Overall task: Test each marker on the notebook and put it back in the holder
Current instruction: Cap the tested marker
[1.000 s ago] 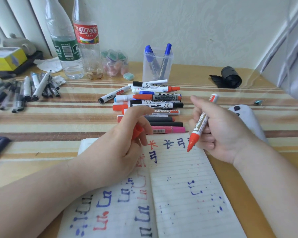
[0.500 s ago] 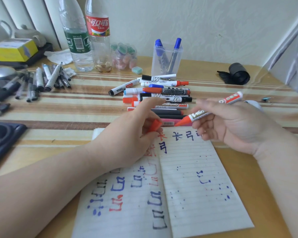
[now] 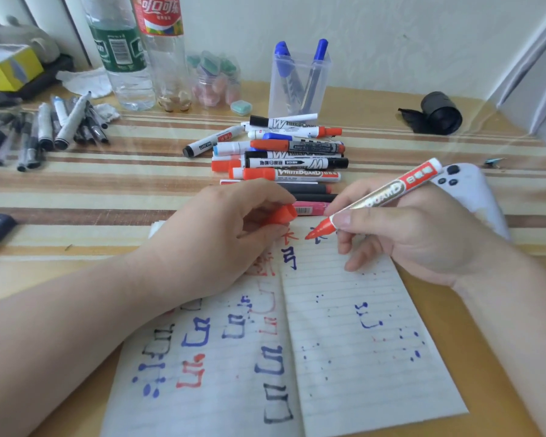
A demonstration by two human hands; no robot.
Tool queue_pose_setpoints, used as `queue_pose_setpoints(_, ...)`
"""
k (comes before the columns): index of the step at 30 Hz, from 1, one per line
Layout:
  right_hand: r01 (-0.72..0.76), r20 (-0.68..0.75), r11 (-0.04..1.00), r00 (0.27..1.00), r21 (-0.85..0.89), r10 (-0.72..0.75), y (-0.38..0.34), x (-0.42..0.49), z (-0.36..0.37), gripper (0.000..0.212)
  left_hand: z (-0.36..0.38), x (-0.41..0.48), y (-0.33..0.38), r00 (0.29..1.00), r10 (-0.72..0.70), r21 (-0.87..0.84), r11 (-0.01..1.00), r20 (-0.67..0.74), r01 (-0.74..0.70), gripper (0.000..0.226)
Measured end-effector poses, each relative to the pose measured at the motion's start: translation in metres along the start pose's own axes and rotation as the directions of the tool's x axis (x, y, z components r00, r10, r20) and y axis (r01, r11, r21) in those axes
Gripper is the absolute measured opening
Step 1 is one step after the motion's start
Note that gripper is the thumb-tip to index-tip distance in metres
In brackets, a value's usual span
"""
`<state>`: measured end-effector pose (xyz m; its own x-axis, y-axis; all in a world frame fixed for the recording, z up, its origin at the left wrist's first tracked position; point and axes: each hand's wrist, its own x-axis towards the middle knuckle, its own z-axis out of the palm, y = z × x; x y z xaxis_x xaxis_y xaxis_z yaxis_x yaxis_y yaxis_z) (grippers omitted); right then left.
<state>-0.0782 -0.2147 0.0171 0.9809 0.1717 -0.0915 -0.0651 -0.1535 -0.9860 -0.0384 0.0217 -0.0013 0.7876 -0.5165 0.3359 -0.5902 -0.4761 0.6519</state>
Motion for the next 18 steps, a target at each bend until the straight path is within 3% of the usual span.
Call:
queue_pose_setpoints(8,0.096,-0.084,0.995,0.992,-0.038,-0.099,0.009,0.001,-0.002,0.015,0.002,0.0,0.0,0.997,0.078,0.021,0.997,-0.013,-0.078,0.028)
queue_pose_setpoints(18,0.058,-0.061,0.976,0.995,-0.212,-0.072,0.006,0.0,0.002,0.008,0.003,0.0,-0.002,0.99,0.144,0.037,0.989,-0.015,-0.143,0.034)
